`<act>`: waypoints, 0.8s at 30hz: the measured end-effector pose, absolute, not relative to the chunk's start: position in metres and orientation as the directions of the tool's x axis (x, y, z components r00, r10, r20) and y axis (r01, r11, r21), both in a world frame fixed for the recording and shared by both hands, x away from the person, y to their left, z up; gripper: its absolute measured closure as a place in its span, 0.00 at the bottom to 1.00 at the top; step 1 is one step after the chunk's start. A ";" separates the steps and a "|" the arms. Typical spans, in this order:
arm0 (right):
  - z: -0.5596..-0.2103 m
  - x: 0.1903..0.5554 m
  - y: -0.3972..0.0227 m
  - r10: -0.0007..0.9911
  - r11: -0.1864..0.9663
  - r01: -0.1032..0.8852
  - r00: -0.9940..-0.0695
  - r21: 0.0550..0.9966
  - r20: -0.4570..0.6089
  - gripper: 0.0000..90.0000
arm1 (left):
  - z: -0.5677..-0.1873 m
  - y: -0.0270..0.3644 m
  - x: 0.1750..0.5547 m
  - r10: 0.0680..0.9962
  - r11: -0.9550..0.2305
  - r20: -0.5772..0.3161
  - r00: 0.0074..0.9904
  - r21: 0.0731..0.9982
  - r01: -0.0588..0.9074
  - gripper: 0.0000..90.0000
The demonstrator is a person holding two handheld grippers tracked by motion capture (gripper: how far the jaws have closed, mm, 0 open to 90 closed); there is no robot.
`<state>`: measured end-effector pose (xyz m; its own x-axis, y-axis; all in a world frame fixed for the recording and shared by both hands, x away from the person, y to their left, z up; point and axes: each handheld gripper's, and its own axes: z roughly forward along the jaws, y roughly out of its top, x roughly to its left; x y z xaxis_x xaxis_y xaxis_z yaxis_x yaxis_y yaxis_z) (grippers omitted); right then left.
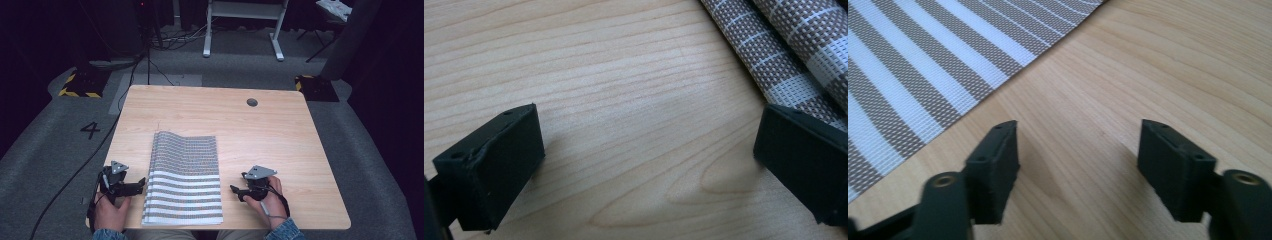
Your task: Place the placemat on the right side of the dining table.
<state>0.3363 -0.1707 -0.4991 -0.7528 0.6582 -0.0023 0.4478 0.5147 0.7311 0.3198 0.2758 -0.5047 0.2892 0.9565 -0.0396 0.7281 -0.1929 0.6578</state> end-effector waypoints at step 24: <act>-0.411 0.360 -0.089 0.456 0.591 0.302 -0.890 0.748 -0.001 0.36 | -0.505 0.277 0.316 0.957 -0.191 -0.040 0.288 0.661 0.726 0.01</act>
